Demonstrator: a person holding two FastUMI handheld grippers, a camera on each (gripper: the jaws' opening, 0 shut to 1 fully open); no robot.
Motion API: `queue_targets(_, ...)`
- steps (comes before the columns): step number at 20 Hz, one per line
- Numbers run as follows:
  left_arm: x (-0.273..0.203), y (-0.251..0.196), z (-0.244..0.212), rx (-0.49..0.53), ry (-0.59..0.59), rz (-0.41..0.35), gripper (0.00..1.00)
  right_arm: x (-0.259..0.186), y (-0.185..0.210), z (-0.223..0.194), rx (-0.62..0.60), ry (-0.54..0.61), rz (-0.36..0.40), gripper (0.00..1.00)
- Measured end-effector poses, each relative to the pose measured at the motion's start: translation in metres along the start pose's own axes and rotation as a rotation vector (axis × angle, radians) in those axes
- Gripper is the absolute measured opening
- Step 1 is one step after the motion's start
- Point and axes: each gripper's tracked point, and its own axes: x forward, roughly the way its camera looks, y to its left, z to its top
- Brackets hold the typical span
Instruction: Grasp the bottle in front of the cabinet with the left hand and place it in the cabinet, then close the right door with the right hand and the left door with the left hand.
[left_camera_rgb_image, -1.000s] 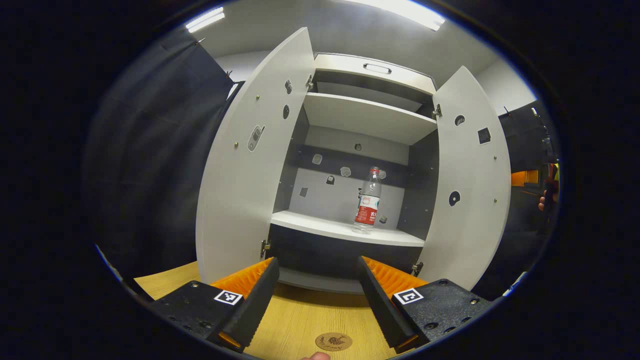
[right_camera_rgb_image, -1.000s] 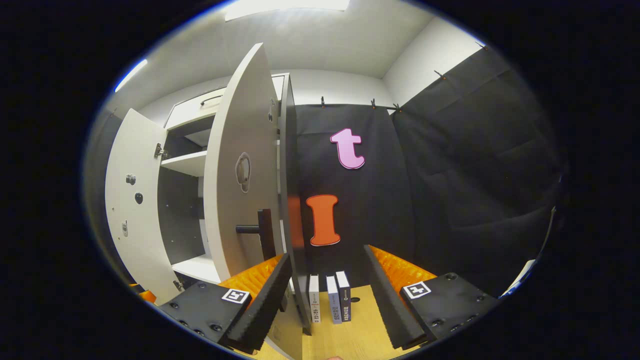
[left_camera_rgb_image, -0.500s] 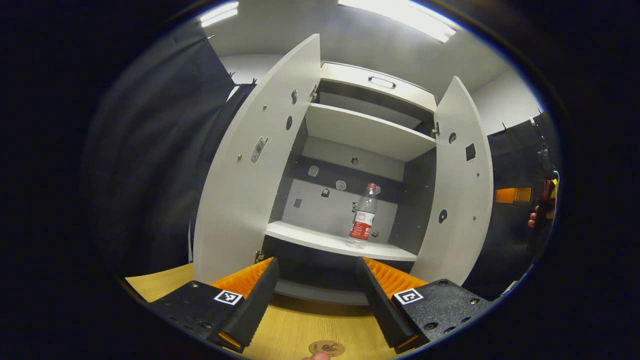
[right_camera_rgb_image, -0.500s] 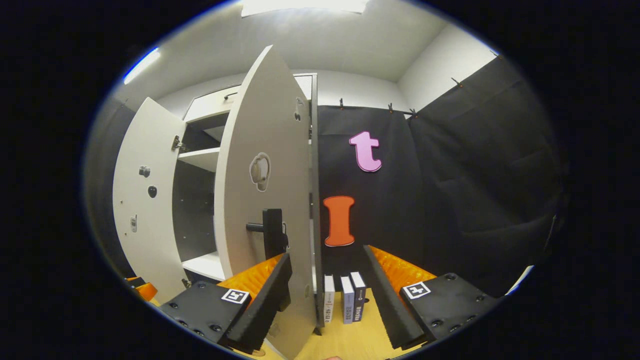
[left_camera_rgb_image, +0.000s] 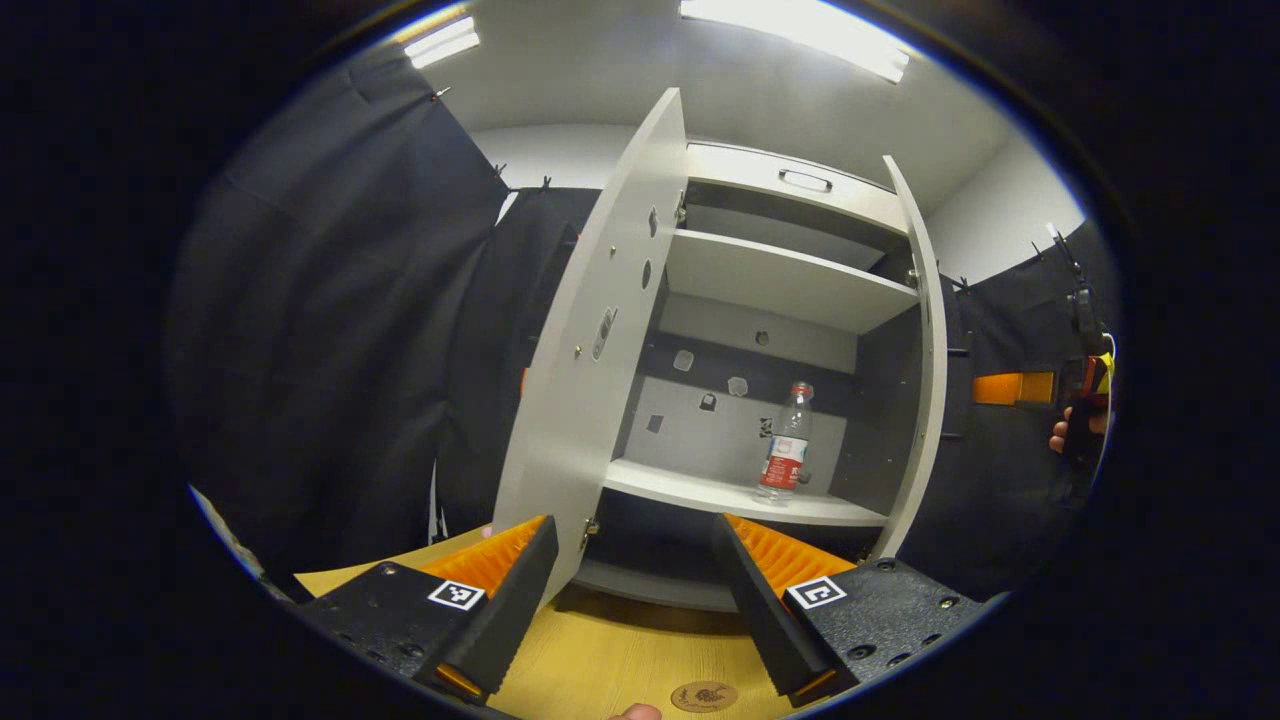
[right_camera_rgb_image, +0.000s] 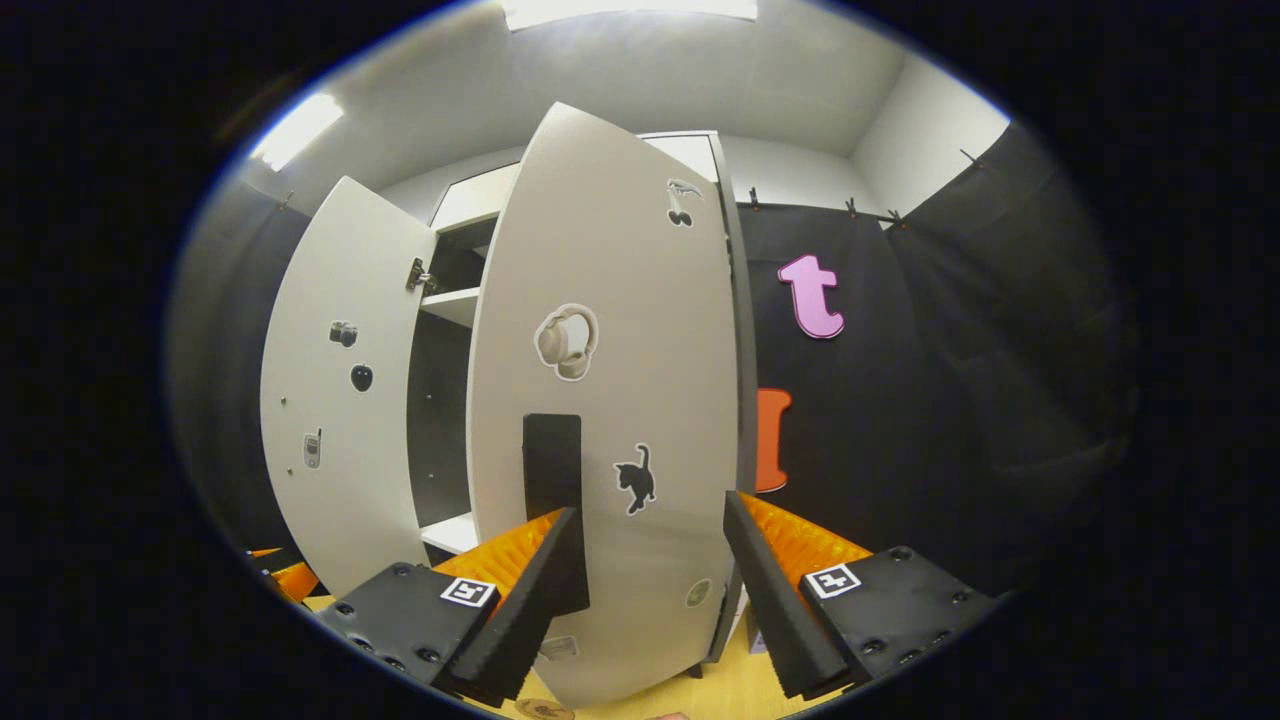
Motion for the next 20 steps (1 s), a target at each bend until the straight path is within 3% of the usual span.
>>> queue_targets(6, -0.005, 0.053, 0.044, -0.032, -0.077, 0.169, 0.98, 0.002, 0.008, -0.016, -0.002, 0.012, 0.028, 0.97)
queue_targets(8, -0.004, 0.074, 0.059, -0.049, -0.107, 0.221, 0.94, -0.006, 0.005, -0.023, 0.011, 0.022, 0.039, 0.97)
queue_targets(12, 0.012, 0.129, 0.088, -0.005, -0.140, 0.351, 0.95, -0.018, -0.005, -0.034, 0.021, 0.026, 0.041, 0.96)
queue_targets(20, 0.090, 0.172, 0.139, 0.064, -0.189, 0.381, 0.94, -0.046, -0.018, -0.049, 0.052, 0.031, 0.018, 0.97)
